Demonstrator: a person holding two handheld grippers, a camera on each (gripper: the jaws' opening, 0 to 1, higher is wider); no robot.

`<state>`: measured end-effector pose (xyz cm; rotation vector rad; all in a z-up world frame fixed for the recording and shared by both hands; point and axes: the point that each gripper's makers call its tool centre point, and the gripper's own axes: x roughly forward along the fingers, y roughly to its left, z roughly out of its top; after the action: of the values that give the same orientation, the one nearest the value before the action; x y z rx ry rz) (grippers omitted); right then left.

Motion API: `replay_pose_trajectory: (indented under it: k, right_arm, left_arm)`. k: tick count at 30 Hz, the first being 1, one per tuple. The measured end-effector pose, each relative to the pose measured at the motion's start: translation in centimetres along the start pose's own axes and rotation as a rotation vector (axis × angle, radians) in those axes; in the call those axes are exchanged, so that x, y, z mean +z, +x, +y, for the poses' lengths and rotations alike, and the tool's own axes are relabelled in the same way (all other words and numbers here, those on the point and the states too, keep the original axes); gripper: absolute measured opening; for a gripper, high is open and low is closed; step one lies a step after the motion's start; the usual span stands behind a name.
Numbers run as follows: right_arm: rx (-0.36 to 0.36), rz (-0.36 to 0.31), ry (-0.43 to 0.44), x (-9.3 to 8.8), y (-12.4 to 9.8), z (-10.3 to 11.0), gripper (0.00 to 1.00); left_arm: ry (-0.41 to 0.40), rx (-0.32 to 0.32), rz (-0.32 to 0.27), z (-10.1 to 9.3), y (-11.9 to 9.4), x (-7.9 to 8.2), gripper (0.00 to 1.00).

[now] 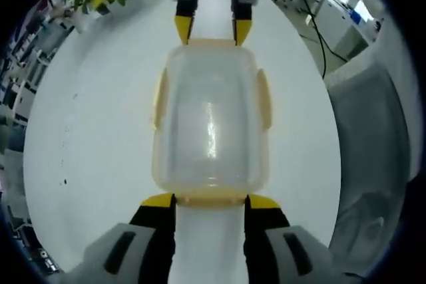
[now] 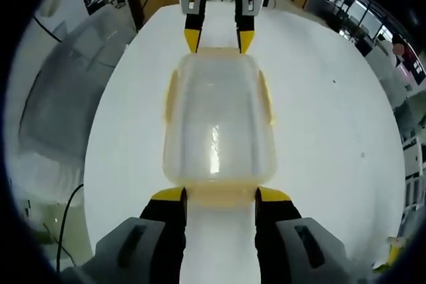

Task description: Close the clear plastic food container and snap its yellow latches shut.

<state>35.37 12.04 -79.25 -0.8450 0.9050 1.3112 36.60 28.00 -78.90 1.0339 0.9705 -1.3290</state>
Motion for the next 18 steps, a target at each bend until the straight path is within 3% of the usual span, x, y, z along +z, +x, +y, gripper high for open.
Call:
replay_pose_trajectory:
  k: [13, 16, 18]
  right_arm:
    - [0.014, 0.008, 0.05, -0.9, 0.6, 0.3, 0.36]
    - [0.043, 0.058, 0.051, -2.2, 1.7, 1.2, 0.24]
    - [0.026, 0.084, 0.064, -3.0, 2.3, 1.2, 0.26]
  left_arm:
    - [0.023, 0.007, -0.021, 0.2, 0.3, 0.2, 0.35]
    - [-0.006, 0.006, -0.052, 0.1, 0.4, 0.5, 0.35]
    - [-0.01, 0.009, -0.064, 0.1, 0.4, 0.6, 0.36]
